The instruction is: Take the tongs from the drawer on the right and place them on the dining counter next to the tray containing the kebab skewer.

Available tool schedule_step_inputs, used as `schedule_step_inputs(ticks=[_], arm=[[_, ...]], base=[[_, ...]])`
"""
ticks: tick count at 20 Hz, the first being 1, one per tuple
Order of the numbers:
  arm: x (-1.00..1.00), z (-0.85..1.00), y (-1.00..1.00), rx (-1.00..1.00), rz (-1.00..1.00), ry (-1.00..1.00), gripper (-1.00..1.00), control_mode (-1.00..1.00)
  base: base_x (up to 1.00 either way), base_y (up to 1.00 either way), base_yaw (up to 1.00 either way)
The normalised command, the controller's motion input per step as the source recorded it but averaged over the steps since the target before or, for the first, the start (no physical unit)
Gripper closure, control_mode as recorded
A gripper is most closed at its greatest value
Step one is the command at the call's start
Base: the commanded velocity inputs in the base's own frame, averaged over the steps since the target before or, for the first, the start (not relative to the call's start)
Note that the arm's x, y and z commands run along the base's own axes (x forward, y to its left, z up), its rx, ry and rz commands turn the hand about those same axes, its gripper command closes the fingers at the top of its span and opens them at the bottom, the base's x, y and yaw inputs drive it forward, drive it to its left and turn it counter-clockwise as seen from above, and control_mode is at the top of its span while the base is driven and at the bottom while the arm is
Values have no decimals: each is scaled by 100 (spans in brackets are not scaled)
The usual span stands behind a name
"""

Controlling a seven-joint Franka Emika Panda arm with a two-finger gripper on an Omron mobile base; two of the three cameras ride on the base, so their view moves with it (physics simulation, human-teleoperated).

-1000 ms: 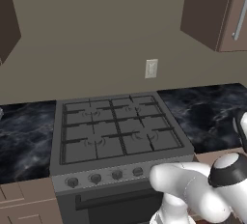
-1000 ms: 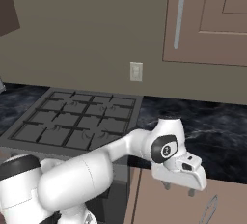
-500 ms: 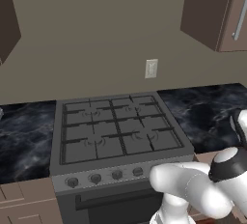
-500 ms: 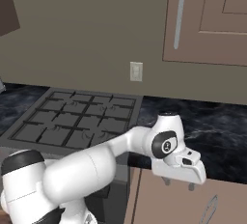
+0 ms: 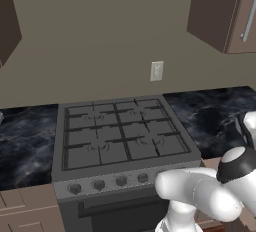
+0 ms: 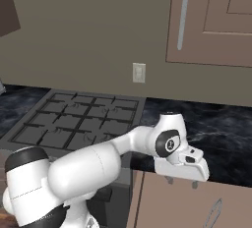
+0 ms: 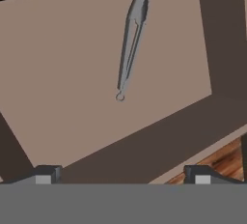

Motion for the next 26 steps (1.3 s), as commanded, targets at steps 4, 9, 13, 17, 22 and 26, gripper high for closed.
schedule_step_inputs(ticks=[4, 9, 13, 17, 22, 26], arm=[[15, 0, 0, 0, 3, 0, -100, -100], [12, 0, 0, 0, 3, 0, -100, -100], [13, 0, 0, 0, 3, 0, -100, -100], [12, 0, 0, 0, 3, 0, -100, -100], [15, 0, 0, 0, 3, 0, -100, -100], [17, -2, 0, 0, 3, 0, -100, -100]], base=[[0, 0, 0], [0, 0, 0], [0, 0, 0], [0, 0, 0], [0, 0, 0], [0, 0, 0]])
